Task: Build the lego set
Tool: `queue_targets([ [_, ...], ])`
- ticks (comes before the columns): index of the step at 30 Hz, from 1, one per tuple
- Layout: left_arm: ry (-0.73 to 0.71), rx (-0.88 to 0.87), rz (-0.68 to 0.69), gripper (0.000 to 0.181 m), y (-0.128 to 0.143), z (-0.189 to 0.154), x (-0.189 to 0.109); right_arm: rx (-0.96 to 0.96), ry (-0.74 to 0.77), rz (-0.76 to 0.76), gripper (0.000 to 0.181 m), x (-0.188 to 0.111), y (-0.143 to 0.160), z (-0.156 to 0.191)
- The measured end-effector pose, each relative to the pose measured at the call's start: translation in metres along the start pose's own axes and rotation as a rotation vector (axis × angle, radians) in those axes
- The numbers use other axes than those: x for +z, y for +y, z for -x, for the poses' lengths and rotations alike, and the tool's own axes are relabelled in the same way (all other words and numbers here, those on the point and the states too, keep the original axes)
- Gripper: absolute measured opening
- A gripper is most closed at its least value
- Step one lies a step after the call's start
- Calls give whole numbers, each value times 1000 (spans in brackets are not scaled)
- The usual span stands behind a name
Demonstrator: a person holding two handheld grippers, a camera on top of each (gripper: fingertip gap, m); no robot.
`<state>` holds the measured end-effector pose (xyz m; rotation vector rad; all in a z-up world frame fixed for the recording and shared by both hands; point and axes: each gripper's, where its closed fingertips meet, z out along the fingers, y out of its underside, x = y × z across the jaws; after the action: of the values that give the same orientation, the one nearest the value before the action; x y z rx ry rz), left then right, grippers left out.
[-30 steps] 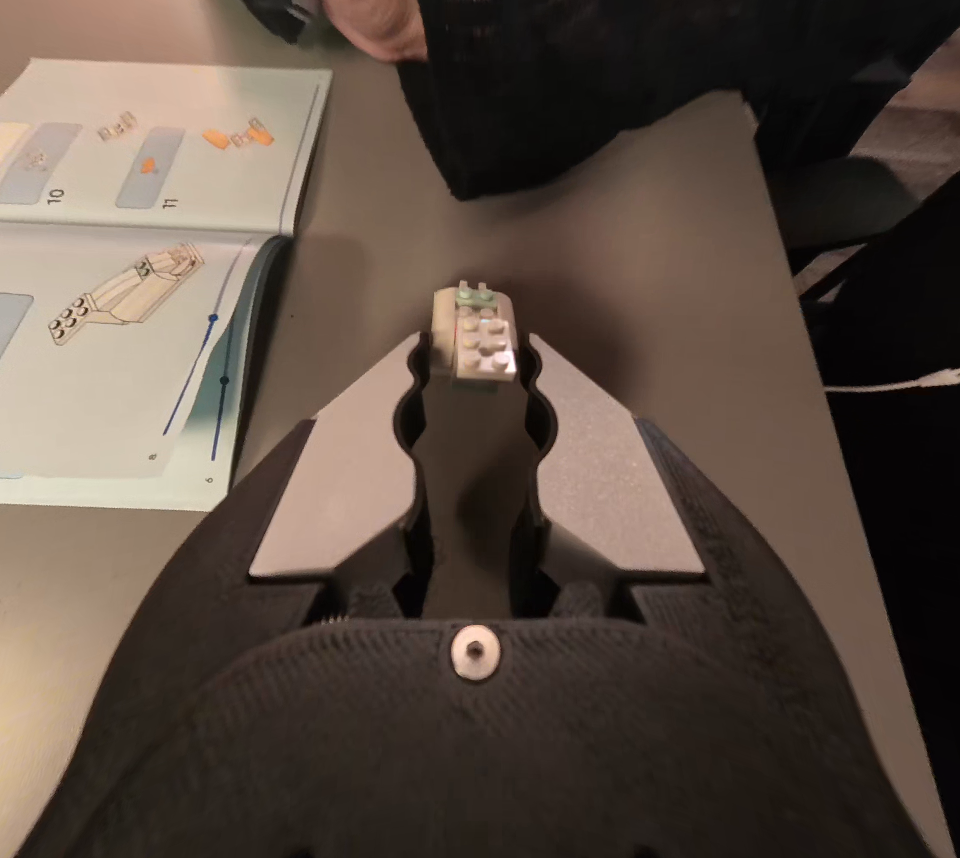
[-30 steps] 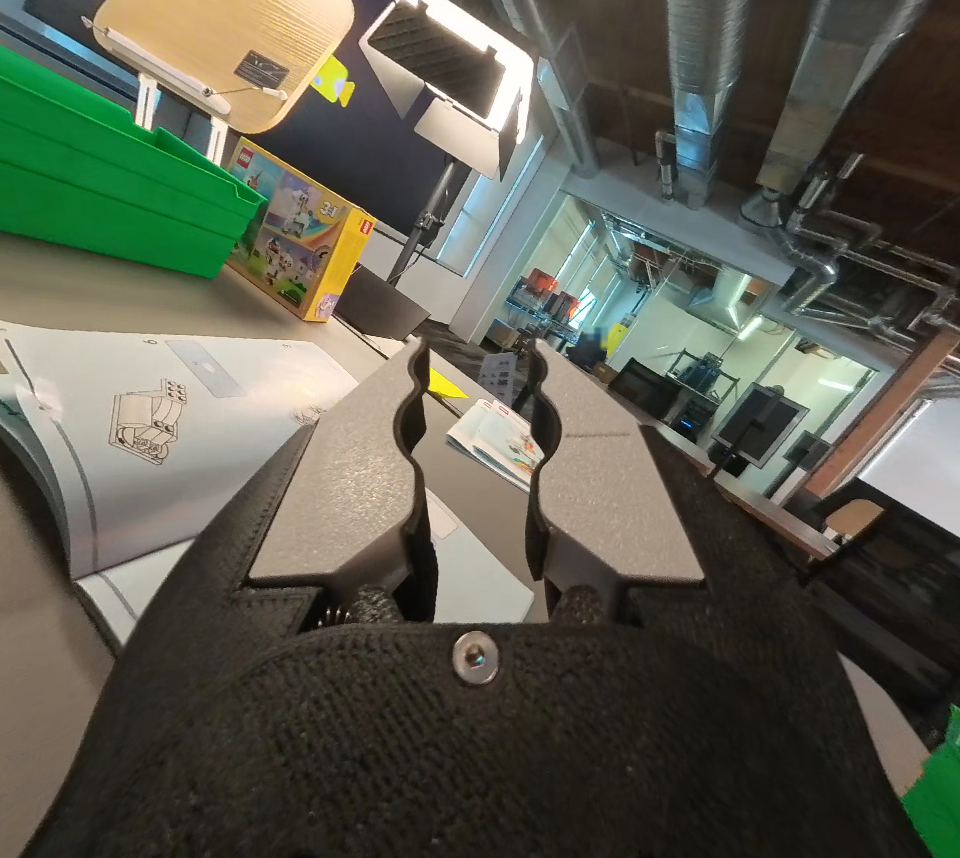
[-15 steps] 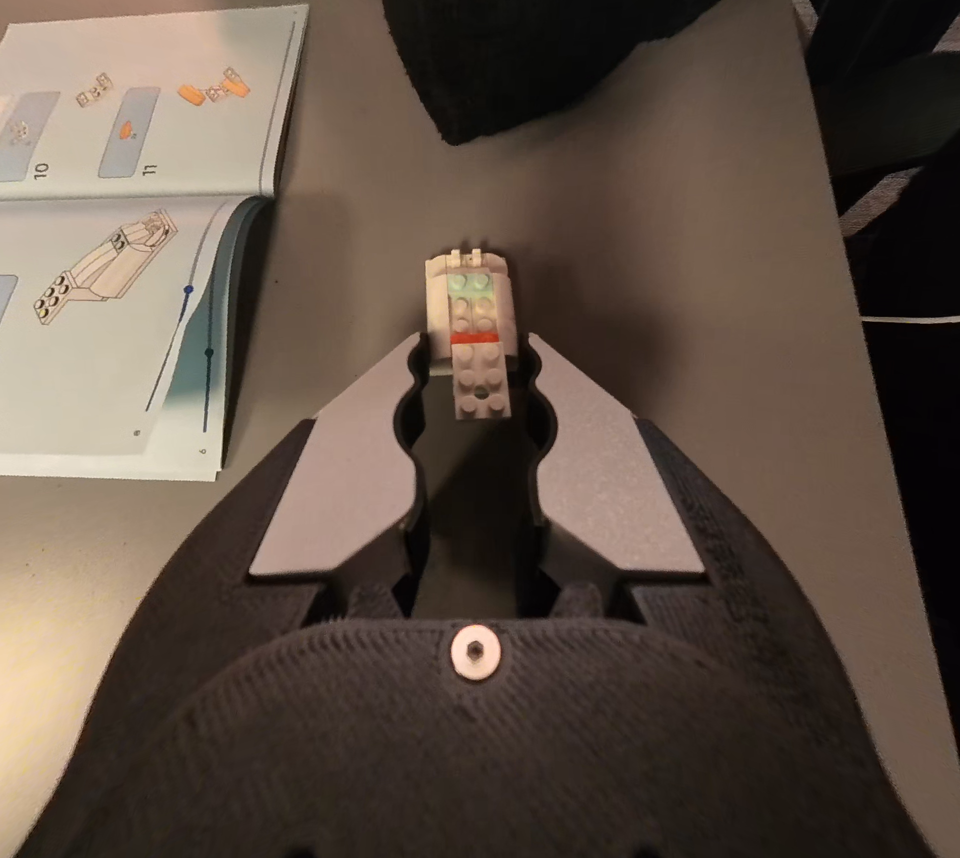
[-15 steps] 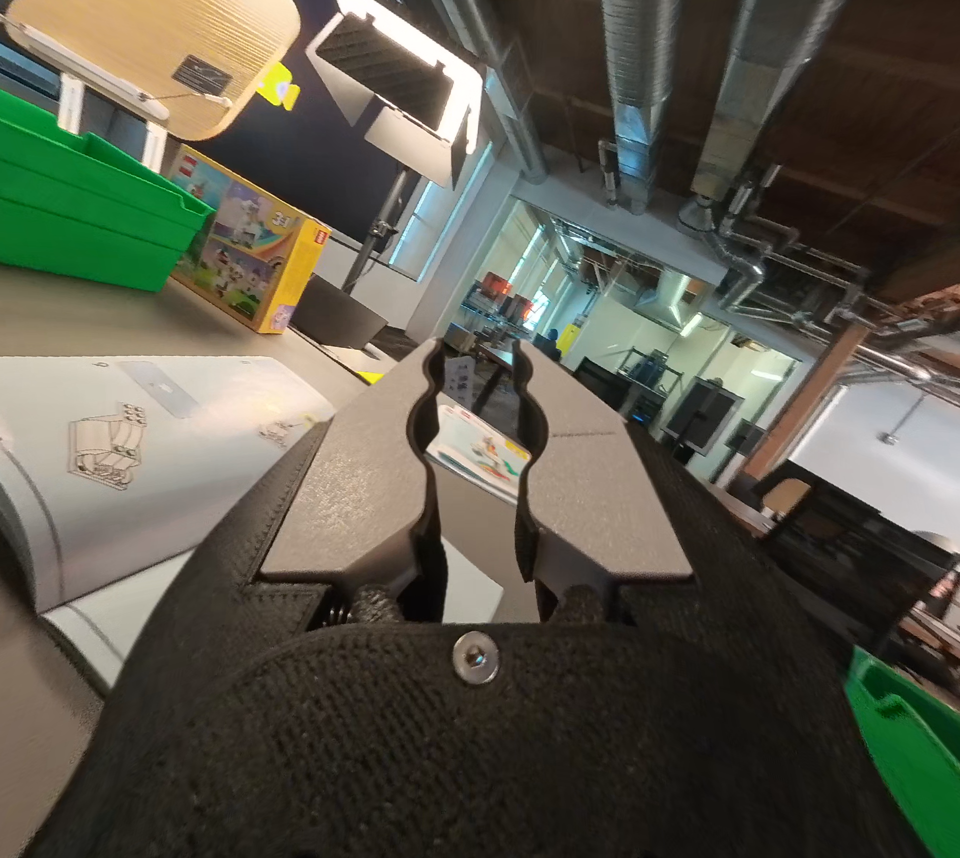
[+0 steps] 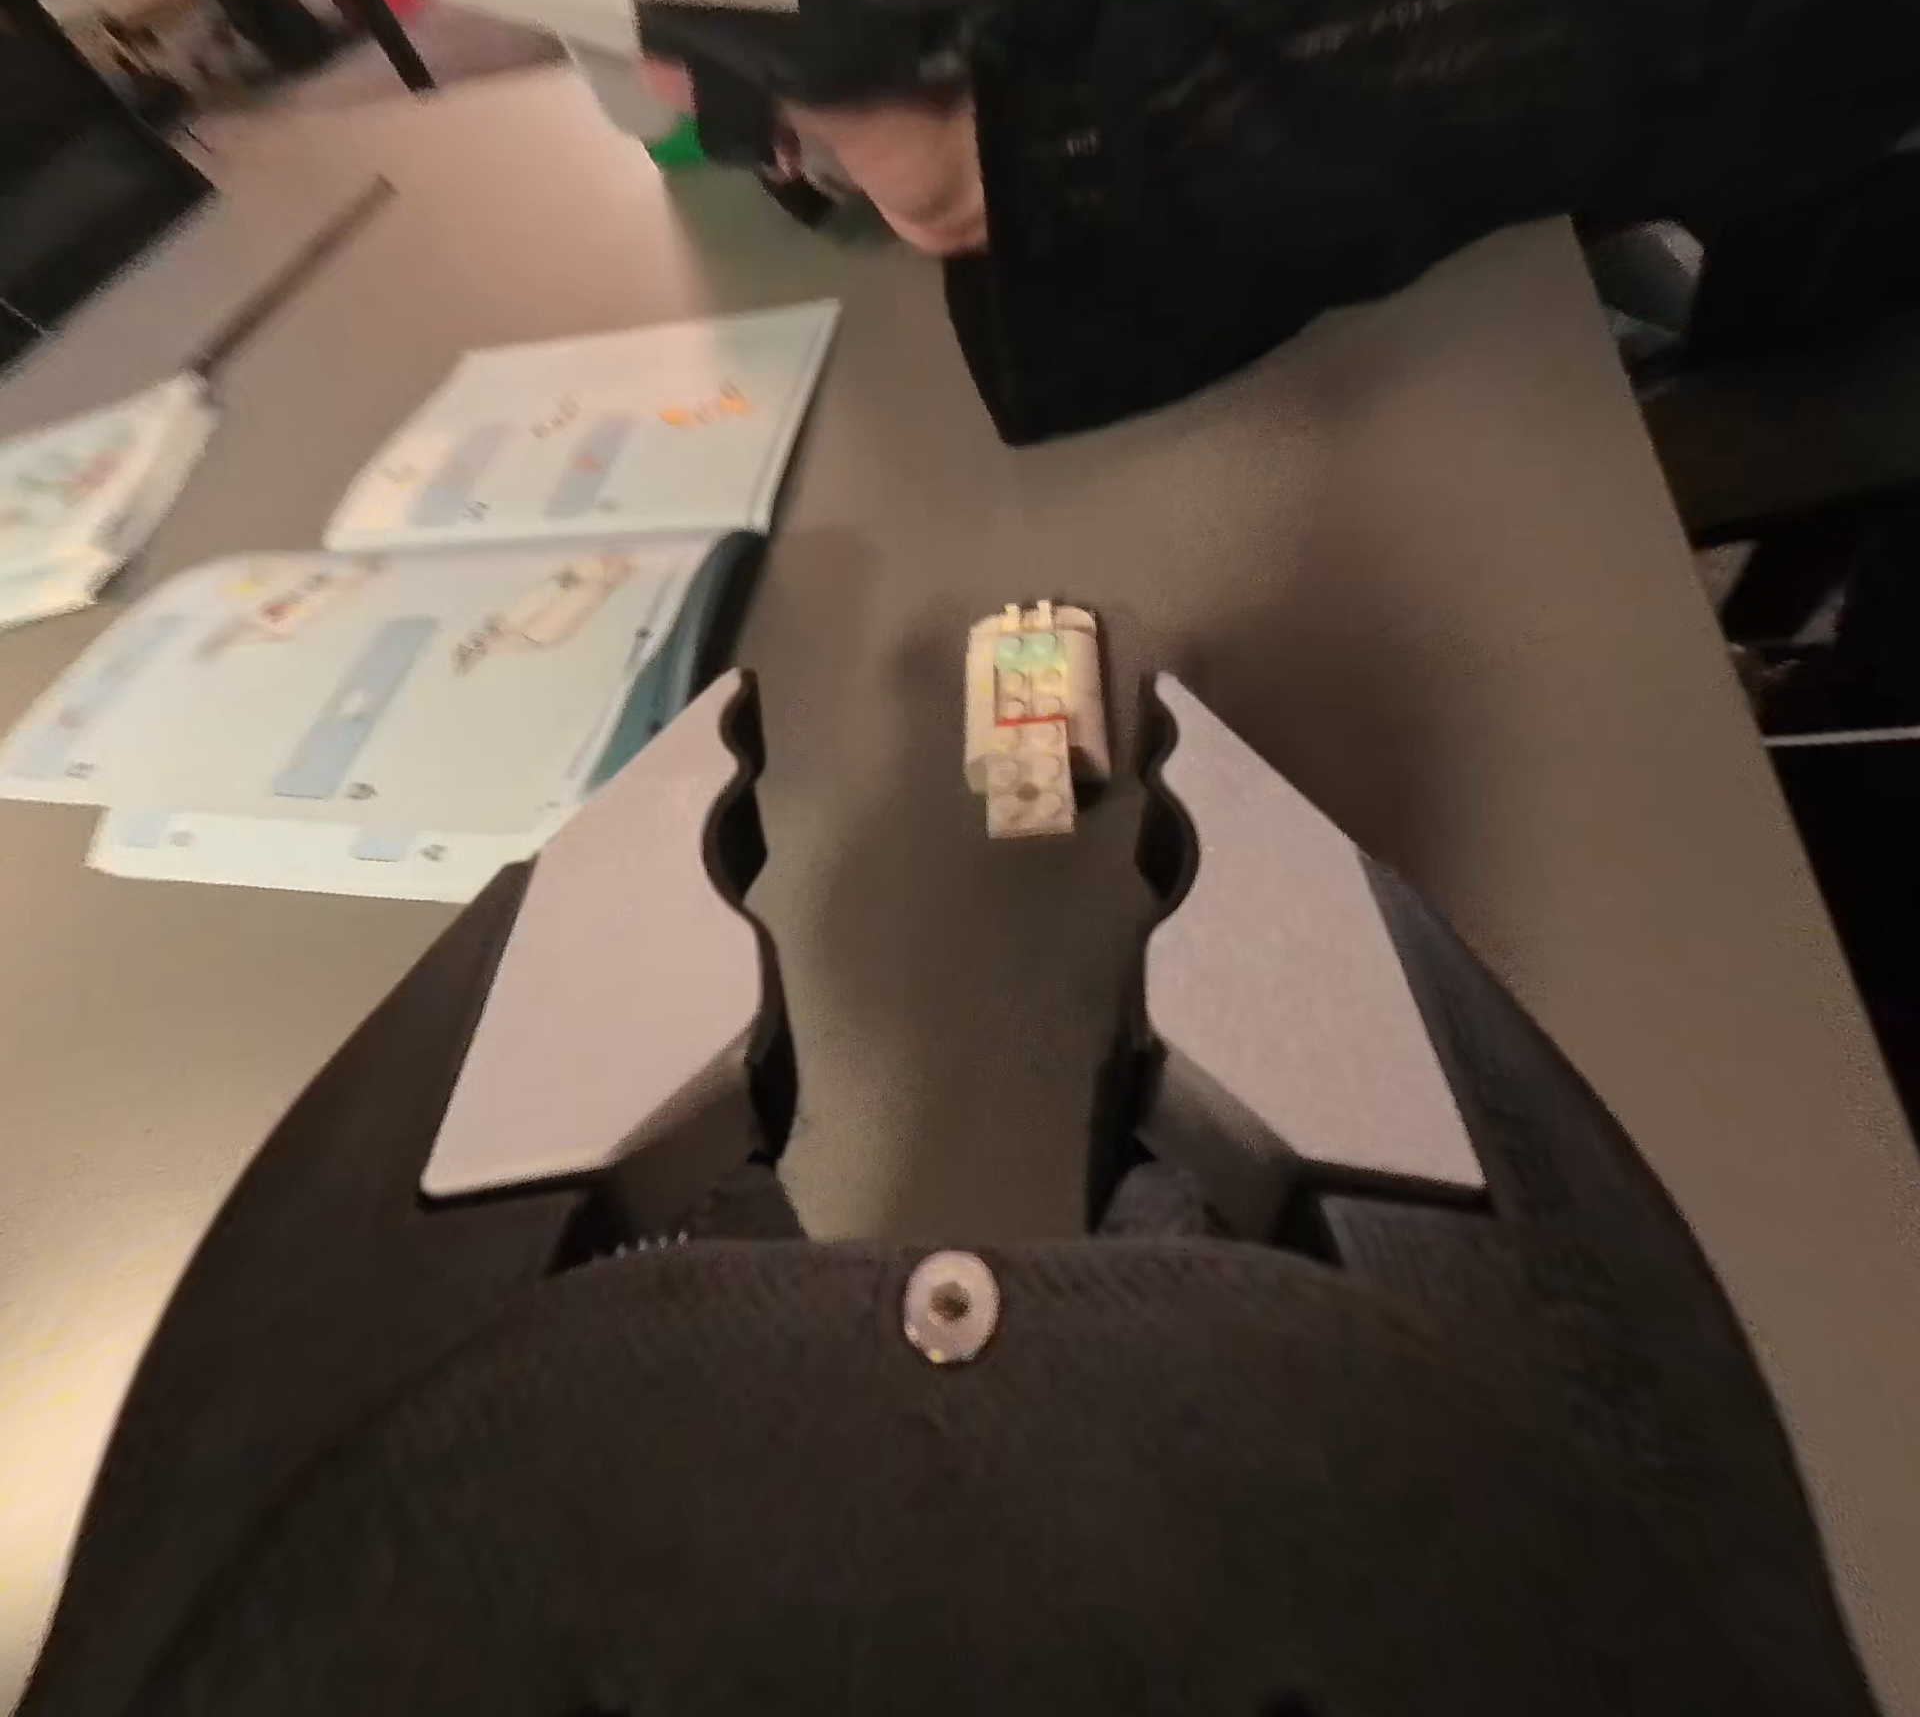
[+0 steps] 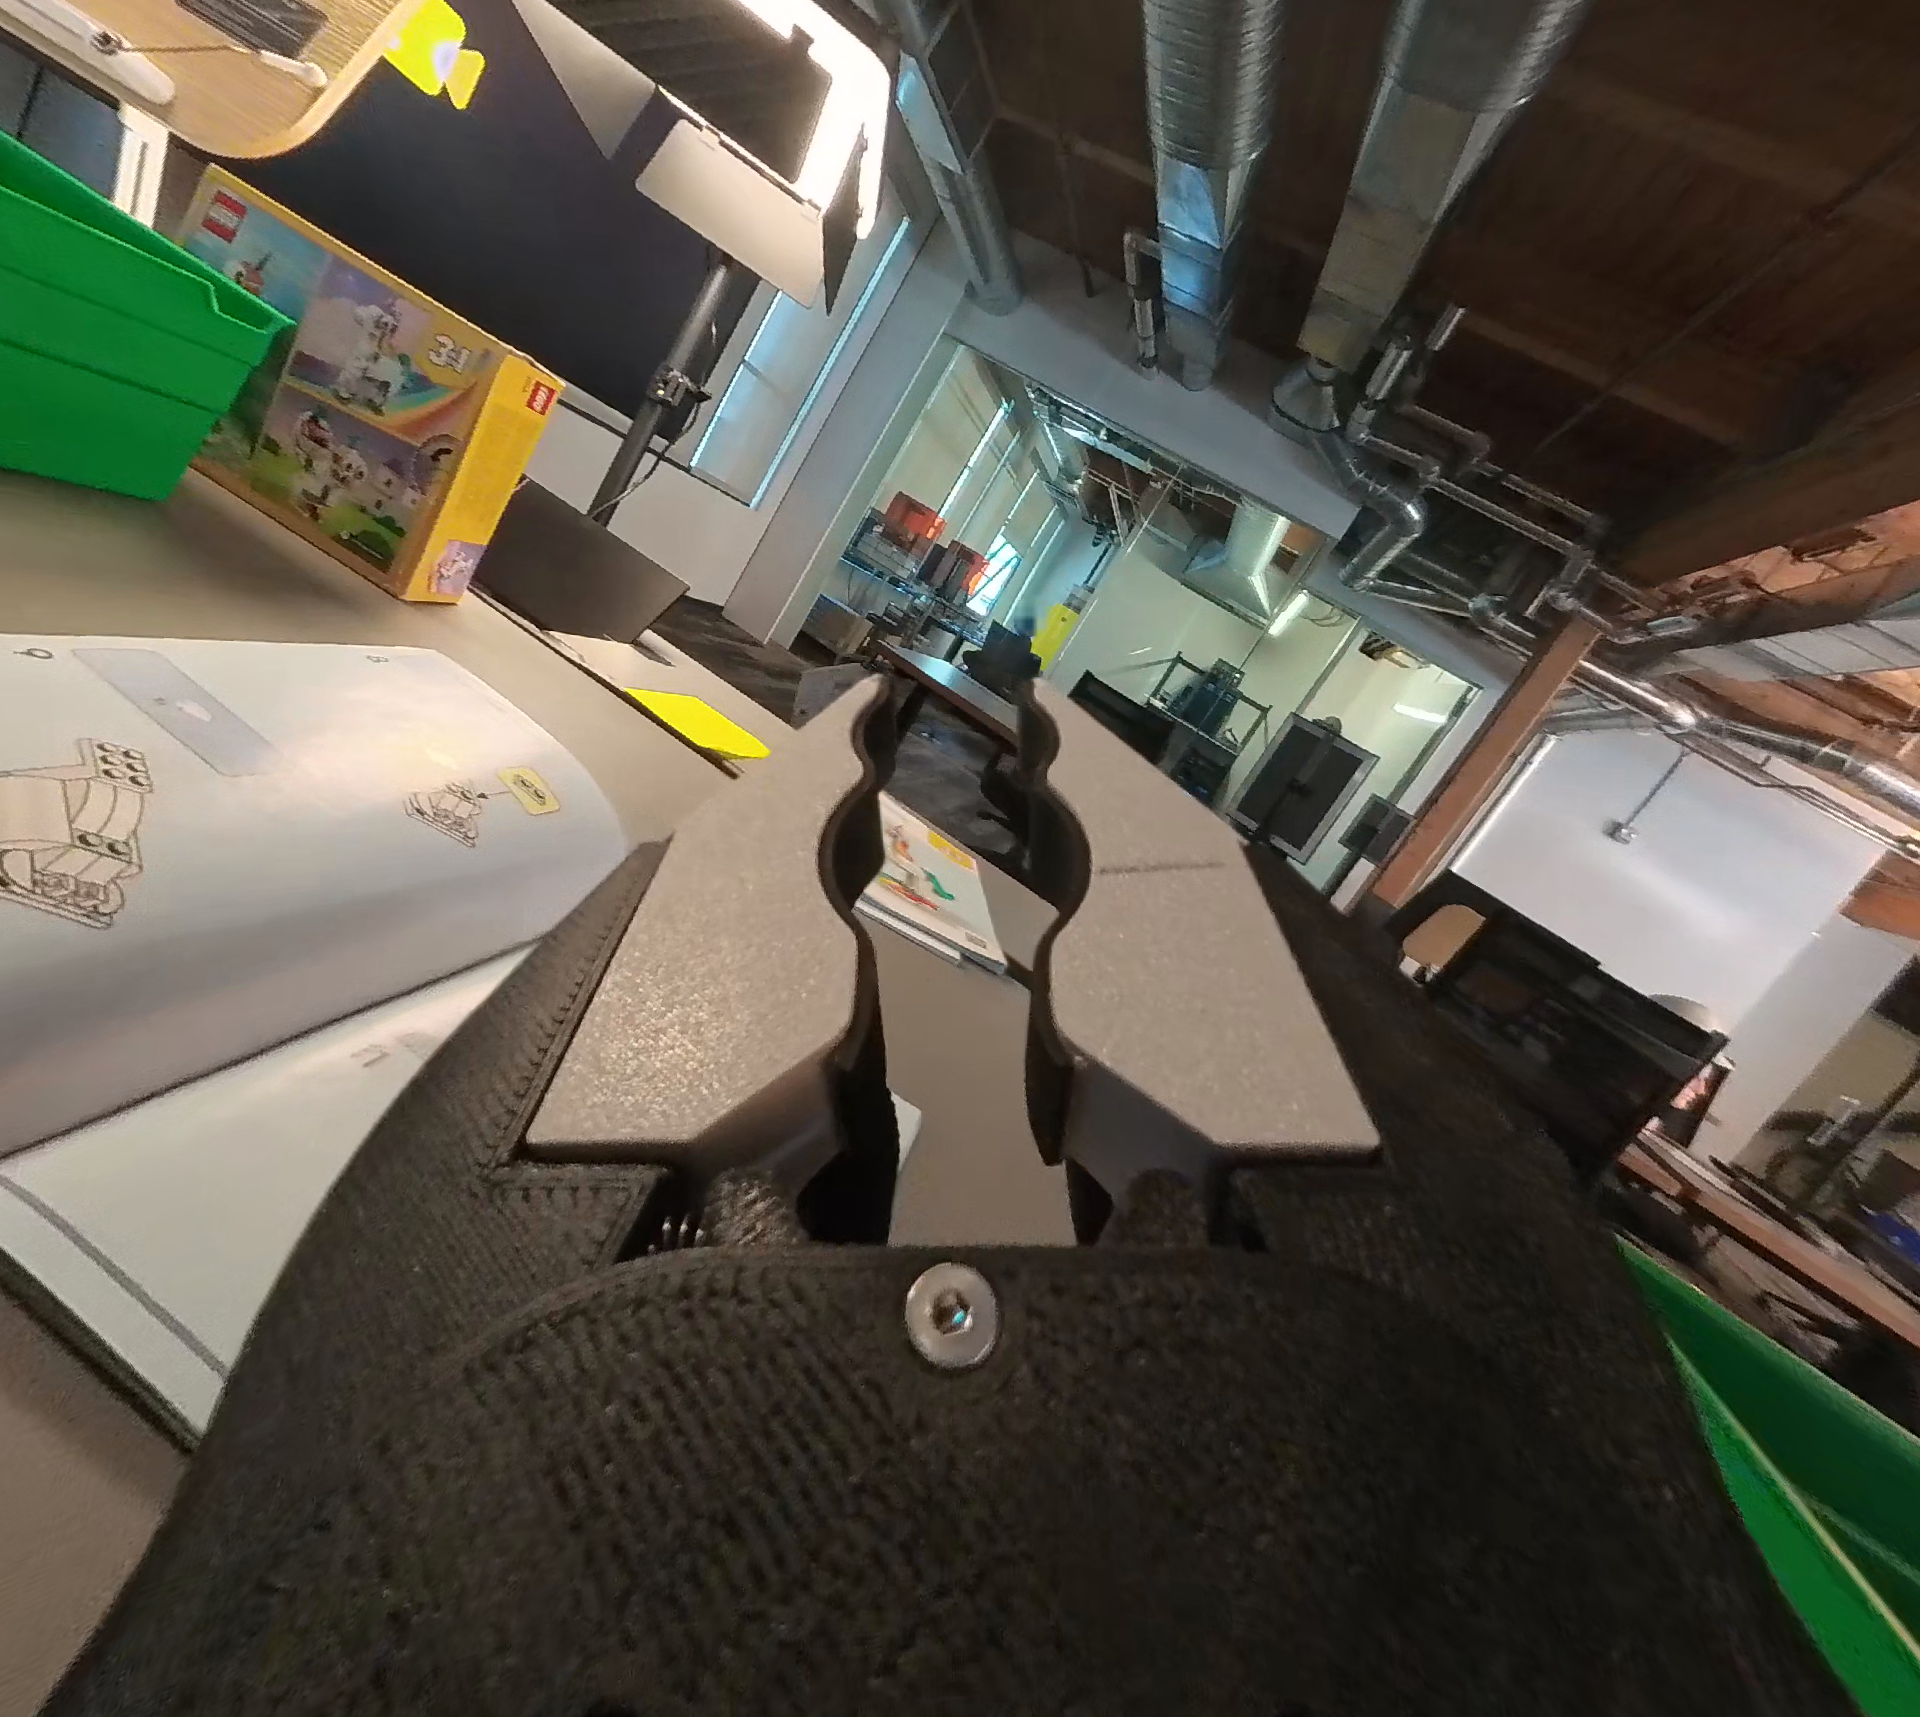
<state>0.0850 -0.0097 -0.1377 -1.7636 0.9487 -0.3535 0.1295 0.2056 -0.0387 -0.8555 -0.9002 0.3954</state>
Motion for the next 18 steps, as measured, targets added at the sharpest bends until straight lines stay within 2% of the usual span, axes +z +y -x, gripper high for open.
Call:
queue_targets([
  [1,-24,25,-44,70,-6,2,-6,-1,5,4,21,0,1,-1],
  [7,-92,94,-231,67,-44,-5,-41,-19,23,42,20,2,10,-5],
  [9,-210,112,-288,66,-61,-1,-75,-28,23,53,20,2,12,-4],
  [11,-375,99,-382,57,-76,10,-127,-31,30,63,20,1,14,-6],
  [12,-458,72,-400,55,-76,20,-153,-26,35,65,20,1,14,-7],
  [14,-611,-3,-353,55,-63,45,-200,-7,46,74,20,2,17,-10],
  [18,-806,-162,-128,53,-13,99,-264,25,71,94,20,5,24,-16],
])
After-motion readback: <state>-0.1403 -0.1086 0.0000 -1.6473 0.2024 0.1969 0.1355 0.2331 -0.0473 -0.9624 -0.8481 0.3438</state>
